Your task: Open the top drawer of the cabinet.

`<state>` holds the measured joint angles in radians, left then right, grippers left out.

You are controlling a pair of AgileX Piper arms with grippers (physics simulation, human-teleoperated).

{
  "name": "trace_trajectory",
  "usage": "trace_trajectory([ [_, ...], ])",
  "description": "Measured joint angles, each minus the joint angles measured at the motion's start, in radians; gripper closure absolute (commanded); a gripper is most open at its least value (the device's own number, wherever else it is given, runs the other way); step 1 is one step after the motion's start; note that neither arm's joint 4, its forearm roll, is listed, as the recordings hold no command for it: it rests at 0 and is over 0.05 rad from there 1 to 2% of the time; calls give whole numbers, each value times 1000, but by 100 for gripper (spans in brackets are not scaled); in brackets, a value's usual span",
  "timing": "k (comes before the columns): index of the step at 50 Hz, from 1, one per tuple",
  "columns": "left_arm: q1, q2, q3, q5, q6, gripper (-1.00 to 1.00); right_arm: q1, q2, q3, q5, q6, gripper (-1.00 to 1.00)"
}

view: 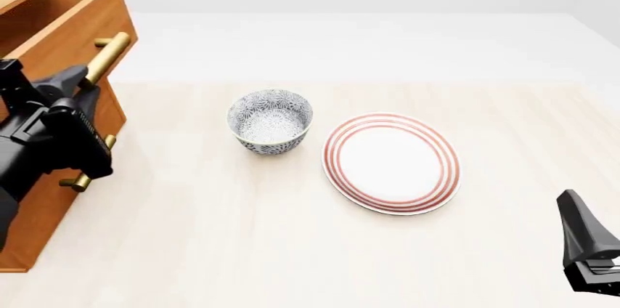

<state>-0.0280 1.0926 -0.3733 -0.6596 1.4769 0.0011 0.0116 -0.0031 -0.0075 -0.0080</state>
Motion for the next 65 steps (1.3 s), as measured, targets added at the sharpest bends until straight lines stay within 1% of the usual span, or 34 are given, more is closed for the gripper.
trace_trajectory([
  [29, -46, -2, 2, -2, -2, 100, 0, -1, 0, 1, 0, -100],
  [30, -49, -2, 2, -1, -3, -100, 0, -1, 0, 1, 0, -100],
  [45, -122, -29, 35, 17, 0, -100, 0, -1, 0, 1, 0, -100],
  [65, -161, -128, 91, 29, 17, -100, 0, -1, 0, 1, 0, -100],
])
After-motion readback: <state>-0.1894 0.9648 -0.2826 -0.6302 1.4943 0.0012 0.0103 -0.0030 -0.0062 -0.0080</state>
